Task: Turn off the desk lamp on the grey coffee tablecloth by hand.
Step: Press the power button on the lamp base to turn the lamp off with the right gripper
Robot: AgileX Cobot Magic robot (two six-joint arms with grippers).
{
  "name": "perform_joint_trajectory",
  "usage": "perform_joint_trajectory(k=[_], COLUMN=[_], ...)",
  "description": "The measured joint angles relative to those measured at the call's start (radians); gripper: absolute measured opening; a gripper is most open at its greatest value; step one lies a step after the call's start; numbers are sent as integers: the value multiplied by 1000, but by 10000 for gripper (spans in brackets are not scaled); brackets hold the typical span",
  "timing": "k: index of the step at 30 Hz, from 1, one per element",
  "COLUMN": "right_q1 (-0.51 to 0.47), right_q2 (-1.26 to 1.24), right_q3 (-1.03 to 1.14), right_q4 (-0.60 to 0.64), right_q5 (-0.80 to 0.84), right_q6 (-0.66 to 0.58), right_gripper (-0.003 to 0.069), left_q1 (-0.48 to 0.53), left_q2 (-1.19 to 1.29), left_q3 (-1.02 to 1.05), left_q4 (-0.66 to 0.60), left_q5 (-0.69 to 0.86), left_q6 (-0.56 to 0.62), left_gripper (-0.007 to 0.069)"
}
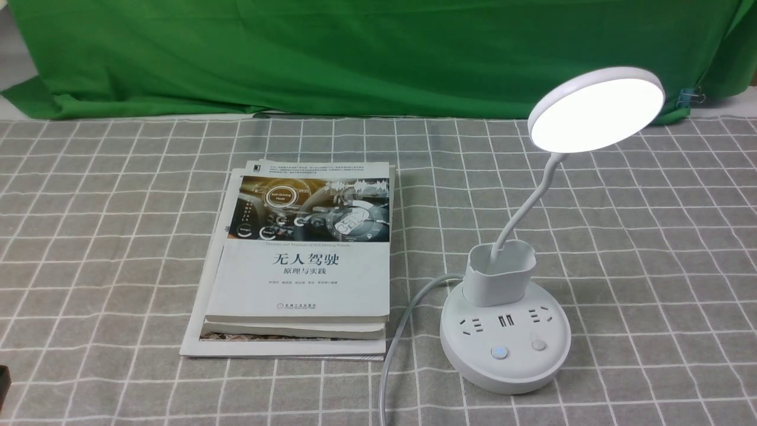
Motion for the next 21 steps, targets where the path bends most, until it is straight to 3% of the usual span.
perform_joint_trajectory(k=[6, 12, 21], right_q1=[9, 76, 92], right_q2=[99, 233, 392], right_q3=[-1, -33, -156], right_q4=[1, 2, 4], right_q5=[57, 176, 378], right_q6=[33, -9, -79], right_gripper=[47, 47, 33], left_q1=[0, 0, 0], left_q2=[0, 0, 0], left_q3=[0, 0, 0], left_q4=[0, 0, 0], left_q5=[0, 0, 0], left_q6=[0, 0, 0], left_gripper=[19, 19, 19])
